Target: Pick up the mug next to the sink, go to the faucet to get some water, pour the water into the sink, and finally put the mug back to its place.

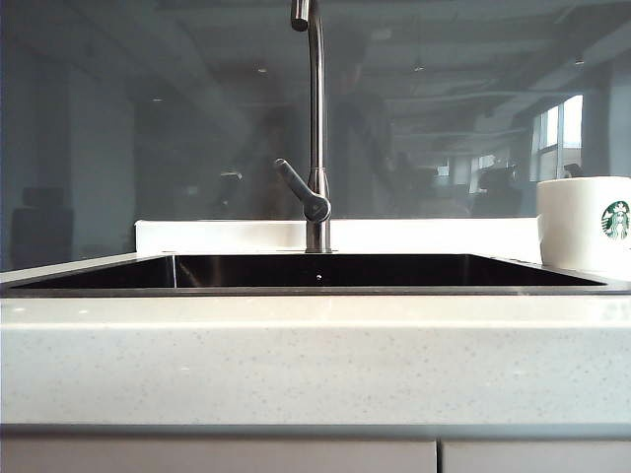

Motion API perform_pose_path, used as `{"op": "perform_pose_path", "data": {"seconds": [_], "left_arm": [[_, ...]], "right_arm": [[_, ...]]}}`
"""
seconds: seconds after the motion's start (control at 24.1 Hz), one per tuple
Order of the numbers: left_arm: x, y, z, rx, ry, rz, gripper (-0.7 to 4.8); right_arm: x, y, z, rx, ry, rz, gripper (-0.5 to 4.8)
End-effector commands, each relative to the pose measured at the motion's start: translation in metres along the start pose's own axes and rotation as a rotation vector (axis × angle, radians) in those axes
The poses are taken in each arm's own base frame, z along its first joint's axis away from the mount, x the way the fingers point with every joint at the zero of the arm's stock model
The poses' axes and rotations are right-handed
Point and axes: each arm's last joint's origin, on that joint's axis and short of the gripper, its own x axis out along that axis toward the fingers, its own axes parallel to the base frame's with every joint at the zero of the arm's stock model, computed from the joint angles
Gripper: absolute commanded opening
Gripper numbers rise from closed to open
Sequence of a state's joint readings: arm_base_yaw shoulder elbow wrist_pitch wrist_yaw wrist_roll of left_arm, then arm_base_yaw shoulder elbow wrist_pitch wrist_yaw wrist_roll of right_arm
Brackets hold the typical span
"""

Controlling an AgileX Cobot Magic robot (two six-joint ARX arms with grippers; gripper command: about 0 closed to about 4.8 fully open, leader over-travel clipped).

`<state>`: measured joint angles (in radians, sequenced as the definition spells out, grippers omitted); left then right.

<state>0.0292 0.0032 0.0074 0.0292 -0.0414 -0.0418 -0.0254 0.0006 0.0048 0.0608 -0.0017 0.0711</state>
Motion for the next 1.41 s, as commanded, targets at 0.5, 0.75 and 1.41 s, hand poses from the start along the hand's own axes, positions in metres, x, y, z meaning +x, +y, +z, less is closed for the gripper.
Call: {"op": "perform_pose_path", "data": {"seconds": [0.5,0.75,1.41], "left_arm": [[-0.004,-0.005,0.025,-0.084,-0.201,-0.15,-0.06],[0.007,-0.007,0.067,-0.084,-0.186,-0.152,-0.06],[0.245,-0.035,0.041,-0.167,0.013,-0.809,0.32]], "right_arm": [[-0.003,-0.002,0.024,0.101,-0.141,-0.126,-0.06],[0.006,-0.003,0.052,0.106,-0.193,-0.191,-0.05],[0.166,-0.062,0.02,-0.121,0.188,0.023,2.53]]}}
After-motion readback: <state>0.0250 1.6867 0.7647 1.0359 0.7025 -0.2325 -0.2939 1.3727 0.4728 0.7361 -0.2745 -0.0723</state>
